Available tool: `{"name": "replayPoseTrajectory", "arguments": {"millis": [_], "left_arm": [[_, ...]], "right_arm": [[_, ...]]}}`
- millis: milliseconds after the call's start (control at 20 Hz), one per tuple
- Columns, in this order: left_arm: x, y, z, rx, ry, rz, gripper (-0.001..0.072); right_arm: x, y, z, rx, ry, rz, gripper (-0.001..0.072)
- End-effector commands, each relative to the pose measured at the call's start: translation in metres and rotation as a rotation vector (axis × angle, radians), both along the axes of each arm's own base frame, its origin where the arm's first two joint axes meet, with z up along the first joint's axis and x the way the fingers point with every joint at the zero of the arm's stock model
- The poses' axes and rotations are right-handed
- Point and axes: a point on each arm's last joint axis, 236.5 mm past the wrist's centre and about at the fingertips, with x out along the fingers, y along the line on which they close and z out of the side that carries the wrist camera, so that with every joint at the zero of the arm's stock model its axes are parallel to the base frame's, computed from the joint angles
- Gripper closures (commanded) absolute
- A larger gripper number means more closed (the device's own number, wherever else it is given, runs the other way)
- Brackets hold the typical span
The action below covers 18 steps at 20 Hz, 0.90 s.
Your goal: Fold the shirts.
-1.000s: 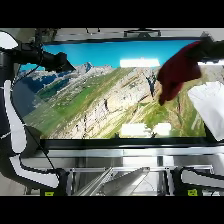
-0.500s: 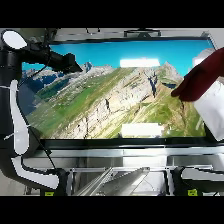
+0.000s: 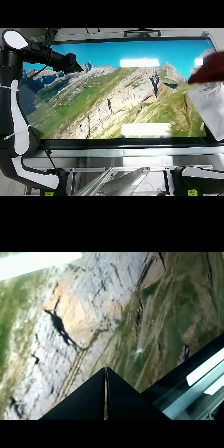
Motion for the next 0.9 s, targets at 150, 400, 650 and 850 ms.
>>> {"name": "replayPoseTrajectory", "arguments": {"millis": [150, 400, 650, 850], "left_arm": [[-0.005, 0.0, -0.002, 0.007, 0.016, -0.015, 0.0681], [-0.008, 0.0, -0.003, 0.01, 0.025, -0.022, 0.0681], [-0.007, 0.0, -0.003, 0.01, 0.024, -0.021, 0.0681], [-0.007, 0.0, -0.003, 0.012, 0.015, -0.029, 0.0681]], "right_arm": [[-0.16, -0.059, -0.107, 0.022, 0.509, -0.396, 0.0687], [-0.2, -0.046, -0.204, 0.139, 0.691, -0.419, 0.068], [-0.207, -0.033, -0.218, 0.185, 0.739, -0.398, 0.0266], [-0.216, -0.018, -0.208, 0.231, 0.791, -0.359, 0.0015]]}}
